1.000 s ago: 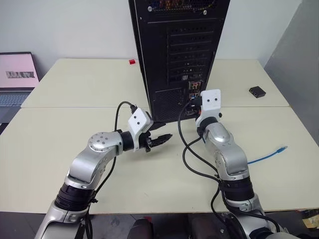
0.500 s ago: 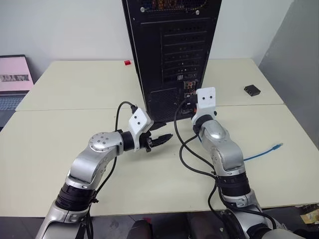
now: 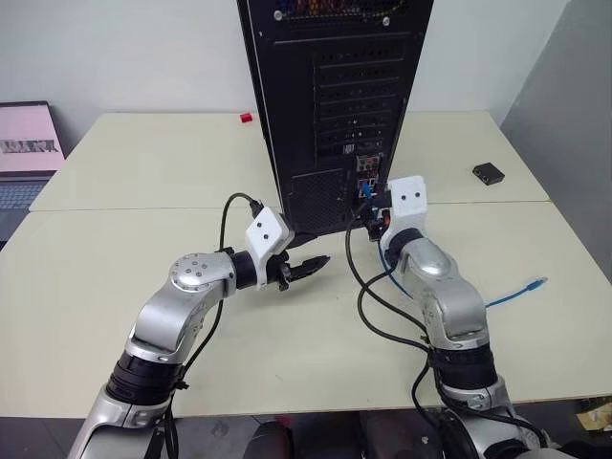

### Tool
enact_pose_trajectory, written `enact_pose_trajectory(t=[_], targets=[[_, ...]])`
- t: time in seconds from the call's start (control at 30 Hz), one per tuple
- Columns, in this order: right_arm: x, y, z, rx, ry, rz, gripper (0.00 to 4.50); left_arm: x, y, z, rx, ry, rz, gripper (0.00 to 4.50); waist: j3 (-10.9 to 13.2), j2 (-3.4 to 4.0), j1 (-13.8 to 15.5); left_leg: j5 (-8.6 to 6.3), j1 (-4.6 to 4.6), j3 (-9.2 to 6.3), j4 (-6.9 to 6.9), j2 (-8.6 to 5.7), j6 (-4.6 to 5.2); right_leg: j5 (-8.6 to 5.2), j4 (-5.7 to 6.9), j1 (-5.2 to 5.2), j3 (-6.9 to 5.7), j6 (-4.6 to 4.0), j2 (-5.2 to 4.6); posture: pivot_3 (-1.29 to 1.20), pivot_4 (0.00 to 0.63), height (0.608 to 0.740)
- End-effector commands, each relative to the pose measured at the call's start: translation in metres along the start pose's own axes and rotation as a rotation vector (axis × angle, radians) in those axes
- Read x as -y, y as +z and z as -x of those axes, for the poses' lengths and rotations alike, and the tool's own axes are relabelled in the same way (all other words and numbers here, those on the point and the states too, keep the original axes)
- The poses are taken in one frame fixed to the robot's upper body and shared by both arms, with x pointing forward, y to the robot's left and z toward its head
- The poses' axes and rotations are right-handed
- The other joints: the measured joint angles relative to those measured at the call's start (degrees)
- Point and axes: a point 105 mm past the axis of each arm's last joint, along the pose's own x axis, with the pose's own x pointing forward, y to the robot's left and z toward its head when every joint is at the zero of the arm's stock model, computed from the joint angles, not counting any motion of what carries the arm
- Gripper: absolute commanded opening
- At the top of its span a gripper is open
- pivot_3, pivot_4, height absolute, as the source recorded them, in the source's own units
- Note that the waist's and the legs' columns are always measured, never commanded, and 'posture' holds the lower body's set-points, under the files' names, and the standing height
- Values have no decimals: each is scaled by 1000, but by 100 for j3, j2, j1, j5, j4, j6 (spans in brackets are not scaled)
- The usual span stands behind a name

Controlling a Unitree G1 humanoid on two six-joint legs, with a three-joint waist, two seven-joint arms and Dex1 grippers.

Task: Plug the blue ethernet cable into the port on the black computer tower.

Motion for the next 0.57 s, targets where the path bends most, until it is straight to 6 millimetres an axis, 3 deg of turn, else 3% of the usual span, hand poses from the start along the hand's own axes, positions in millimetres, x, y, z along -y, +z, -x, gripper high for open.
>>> enact_pose_trajectory(t=[0.03,0.3,0.57], targets=[[-3,25,24,76,96,-1,3510,-12,0,7,-41,29,-54,2713,1,2,6,0,-1,-4,-1,0,0,0,-1,0,0,0,0,0,150,740],[14,38,86,70,436,140,3510,-31,6,21,-74,13,-103,2713,18,9,123,-1,-2,-6,1,-6,2,0,-13,7,-16,1,1,0,150,740],[36,34,97,-2,478,171,3510,-40,12,31,-80,-42,-109,2713,25,9,130,-2,1,-3,3,-5,5,0,-14,11,-16,2,5,0,150,740]])
